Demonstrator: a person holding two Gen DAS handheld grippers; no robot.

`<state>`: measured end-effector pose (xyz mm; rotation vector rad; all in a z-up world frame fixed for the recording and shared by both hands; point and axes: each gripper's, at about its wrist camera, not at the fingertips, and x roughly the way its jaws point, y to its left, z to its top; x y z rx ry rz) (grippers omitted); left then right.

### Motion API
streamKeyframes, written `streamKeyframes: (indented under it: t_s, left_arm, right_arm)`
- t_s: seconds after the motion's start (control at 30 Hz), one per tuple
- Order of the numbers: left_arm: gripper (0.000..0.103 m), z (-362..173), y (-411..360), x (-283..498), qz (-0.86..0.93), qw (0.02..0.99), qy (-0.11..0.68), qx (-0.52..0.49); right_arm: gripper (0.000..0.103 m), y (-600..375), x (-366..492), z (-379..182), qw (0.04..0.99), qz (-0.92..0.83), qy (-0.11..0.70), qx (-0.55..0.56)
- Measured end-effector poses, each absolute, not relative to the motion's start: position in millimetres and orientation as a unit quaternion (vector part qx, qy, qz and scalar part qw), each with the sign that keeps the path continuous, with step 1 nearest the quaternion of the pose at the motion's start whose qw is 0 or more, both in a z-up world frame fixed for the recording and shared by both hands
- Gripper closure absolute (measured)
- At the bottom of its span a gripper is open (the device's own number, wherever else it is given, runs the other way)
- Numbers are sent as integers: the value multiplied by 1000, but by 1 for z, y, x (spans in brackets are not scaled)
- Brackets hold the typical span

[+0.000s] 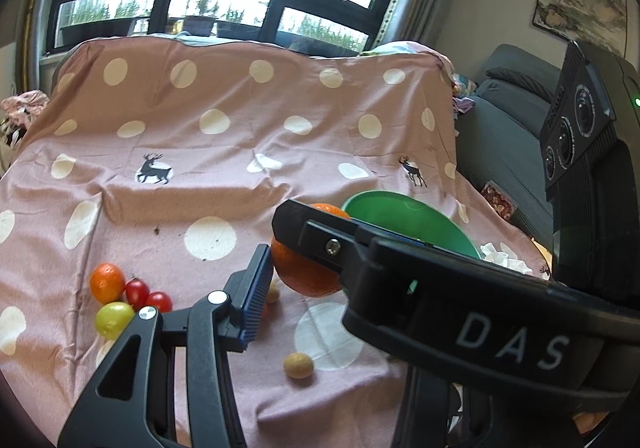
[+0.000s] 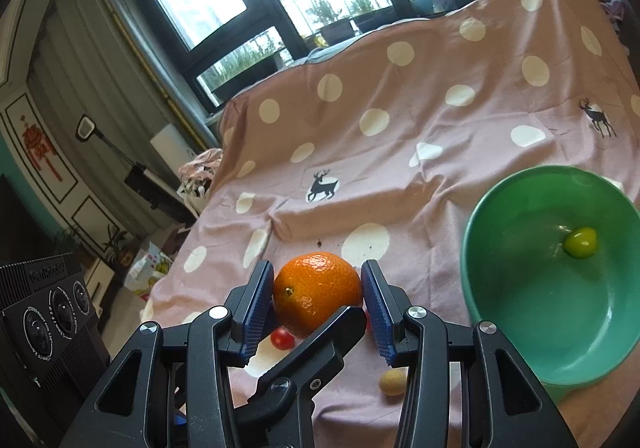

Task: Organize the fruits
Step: 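Lower the held orange over the green bowl with the right gripper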

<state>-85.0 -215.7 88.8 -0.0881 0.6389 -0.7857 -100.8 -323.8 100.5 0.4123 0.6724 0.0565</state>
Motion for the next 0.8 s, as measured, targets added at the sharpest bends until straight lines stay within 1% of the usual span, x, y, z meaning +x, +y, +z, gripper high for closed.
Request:
streamKeyframes:
  t_s: [0.23,0.8]
  left_arm:
    - [58,94,-247,-86,-398,864,308,-17]
    - [58,88,-312,-89,-464,821,332,21]
  right_arm:
    - [56,-352,-111,104,922,8,311,232]
    - [56,-411,-134,96,906,-71,298,291]
